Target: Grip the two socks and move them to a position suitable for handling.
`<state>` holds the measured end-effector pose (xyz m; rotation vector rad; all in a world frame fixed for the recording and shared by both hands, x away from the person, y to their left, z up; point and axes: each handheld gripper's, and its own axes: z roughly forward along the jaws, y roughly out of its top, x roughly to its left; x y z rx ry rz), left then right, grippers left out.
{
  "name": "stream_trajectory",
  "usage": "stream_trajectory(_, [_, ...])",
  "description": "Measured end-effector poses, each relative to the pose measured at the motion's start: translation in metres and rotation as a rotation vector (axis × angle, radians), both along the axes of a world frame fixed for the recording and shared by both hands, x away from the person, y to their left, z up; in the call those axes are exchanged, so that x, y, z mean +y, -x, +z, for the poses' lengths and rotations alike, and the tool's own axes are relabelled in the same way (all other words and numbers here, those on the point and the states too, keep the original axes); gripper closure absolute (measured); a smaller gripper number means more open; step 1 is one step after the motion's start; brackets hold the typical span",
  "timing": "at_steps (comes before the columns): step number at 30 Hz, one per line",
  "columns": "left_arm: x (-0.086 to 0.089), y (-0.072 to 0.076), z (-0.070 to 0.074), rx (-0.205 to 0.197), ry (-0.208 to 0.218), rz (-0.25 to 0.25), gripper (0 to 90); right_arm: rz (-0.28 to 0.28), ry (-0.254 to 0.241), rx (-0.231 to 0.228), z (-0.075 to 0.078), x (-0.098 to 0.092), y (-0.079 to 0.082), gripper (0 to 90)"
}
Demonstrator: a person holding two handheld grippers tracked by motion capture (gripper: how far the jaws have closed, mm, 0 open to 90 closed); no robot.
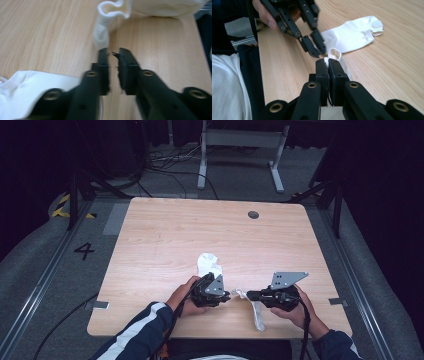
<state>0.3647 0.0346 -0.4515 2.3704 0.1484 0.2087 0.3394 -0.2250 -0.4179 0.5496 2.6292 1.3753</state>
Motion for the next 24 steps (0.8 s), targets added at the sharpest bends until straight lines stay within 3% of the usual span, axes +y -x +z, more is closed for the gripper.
stream_trajectory(4, [-0.01, -0.002, -0.004, 0.011, -0.012, 0.009, 47.9, 0.021, 0.005, -0.004, 0.001, 0.002, 0.003, 87.8])
stream_trajectory(6, [-0.013, -0.002, -0.006, 0.029, 0.002, -0.001, 42.4, 0.026, -0.001, -0.007, 0.002, 0.003, 0.005, 87.8])
stream_trajectory(9, [-0.018, -0.001, -0.008, 0.016, -0.008, -0.01, 41.4, 0.045, -0.022, -0.004, 0.005, 0.003, 0.006, 87.8])
stream_trajectory(13, [-0.021, -0.001, -0.008, 0.016, 0.011, -0.013, 53.9, 0.063, -0.05, -0.002, 0.008, 0.004, 0.009, 87.8])
stream_trajectory(17, [-0.018, -0.002, -0.007, 0.016, 0.016, -0.028, 77.4, 0.044, -0.051, -0.005, 0.009, 0.001, 0.008, 87.7])
stream_trajectory(22, [-0.014, -0.003, -0.002, 0.016, 0.031, -0.013, 83.6, -0.007, -0.035, -0.014, 0.006, -0.005, 0.002, 87.6])
stream_trajectory(24, [-0.013, -0.004, 0.0, 0.041, 0.036, -0.022, 83.5, -0.033, -0.031, -0.017, 0.005, -0.008, 0.0, 87.6])
